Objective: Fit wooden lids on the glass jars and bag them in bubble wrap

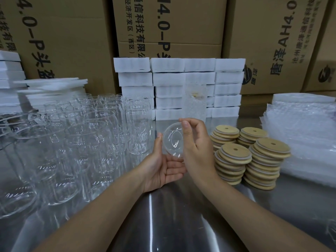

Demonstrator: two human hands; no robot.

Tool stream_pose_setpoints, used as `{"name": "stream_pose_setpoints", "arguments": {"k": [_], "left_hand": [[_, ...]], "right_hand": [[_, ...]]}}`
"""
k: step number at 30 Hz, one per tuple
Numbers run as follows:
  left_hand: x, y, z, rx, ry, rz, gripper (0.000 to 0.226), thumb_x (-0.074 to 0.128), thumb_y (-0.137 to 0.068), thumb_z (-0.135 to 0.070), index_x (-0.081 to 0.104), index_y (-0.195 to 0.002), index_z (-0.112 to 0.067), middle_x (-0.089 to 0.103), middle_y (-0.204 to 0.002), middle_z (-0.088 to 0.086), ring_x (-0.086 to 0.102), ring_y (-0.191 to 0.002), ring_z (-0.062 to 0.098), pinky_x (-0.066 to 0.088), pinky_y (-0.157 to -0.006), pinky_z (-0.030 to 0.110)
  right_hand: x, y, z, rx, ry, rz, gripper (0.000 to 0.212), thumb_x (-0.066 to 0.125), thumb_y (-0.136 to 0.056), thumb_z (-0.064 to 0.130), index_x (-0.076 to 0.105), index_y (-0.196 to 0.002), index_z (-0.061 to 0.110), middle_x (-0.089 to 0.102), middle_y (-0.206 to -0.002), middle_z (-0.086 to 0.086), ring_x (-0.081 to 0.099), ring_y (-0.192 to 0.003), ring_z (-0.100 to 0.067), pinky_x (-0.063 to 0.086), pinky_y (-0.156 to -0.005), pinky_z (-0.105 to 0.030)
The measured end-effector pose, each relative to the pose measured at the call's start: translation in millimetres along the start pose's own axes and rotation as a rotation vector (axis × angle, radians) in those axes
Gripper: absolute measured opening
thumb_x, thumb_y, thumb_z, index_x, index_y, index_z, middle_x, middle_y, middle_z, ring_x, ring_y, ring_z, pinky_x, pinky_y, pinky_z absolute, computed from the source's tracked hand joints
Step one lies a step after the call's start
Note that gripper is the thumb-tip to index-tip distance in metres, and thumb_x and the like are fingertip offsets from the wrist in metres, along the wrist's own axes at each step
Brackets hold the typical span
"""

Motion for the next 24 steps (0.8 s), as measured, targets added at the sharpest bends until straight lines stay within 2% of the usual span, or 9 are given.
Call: {"name": "stream_pose_setpoints", "arguments": {"k": [4,9,15,21,24], "left_hand": [[-0.6,-1.2,-0.1,-0.003,-0.013,-0.009,0.097,0.014,-0.078,-0.083,0.063,-0.088,-0.001,0.07,-0.064,0.009,0.069,-0.054,0.013,0.052,-0.046,0.019],[-1.2,-2.3,0.6,0.0,-0.029,-0.01,0.095,0.011,-0.08,-0.081,0.064,-0.088,-0.003,0.071,-0.065,0.007,0.069,-0.056,0.012,0.052,-0.047,0.019],[-0.3,-0.8,1.1,0.02,-0.019,0.006,0.094,0.01,-0.083,-0.08,0.067,-0.104,-0.008,0.075,-0.085,0.009,0.073,-0.076,0.015,0.058,-0.064,0.024],[0.6,0.3,0.4,0.028,-0.022,0.018,0.091,0.008,-0.086,-0.077,0.066,-0.104,-0.009,0.075,-0.081,0.009,0.073,-0.072,0.014,0.057,-0.06,0.023],[0.2,-0.8,0.5,0.04,-0.015,0.019,0.089,0.01,-0.088,-0.075,0.066,-0.105,-0.009,0.074,-0.081,0.009,0.073,-0.073,0.015,0.057,-0.061,0.024]], "right_hand": [[0.3,-0.7,-0.6,-0.011,0.014,0.002,0.01,0.048,-0.099,0.028,0.055,-0.096,0.035,0.063,-0.09,0.029,0.058,-0.092,0.009,0.04,-0.078,-0.006],[0.8,-0.5,-2.2,-0.03,0.043,-0.016,0.015,0.042,-0.101,0.022,0.058,-0.102,0.024,0.063,-0.095,0.021,0.057,-0.095,0.011,0.038,-0.081,-0.005],[1.3,1.6,-2.2,-0.049,0.098,-0.015,0.018,0.039,-0.102,0.018,0.056,-0.104,0.025,0.061,-0.097,0.02,0.057,-0.096,0.006,0.041,-0.083,-0.01],[1.1,0.5,-1.1,-0.034,0.114,0.001,0.017,0.041,-0.102,0.019,0.057,-0.102,0.025,0.062,-0.096,0.021,0.057,-0.095,0.008,0.04,-0.082,-0.008],[0.7,1.4,1.0,-0.011,0.111,0.022,0.015,0.043,-0.101,0.019,0.056,-0.102,0.025,0.062,-0.097,0.018,0.057,-0.096,0.006,0.041,-0.084,-0.011]]}}
Point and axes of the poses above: each hand's wrist, its own y-axis away from the middle knuckle, its own x-axis out of the palm, z = x × y, the point moved 2 cm from there along -y, towards the middle knuckle
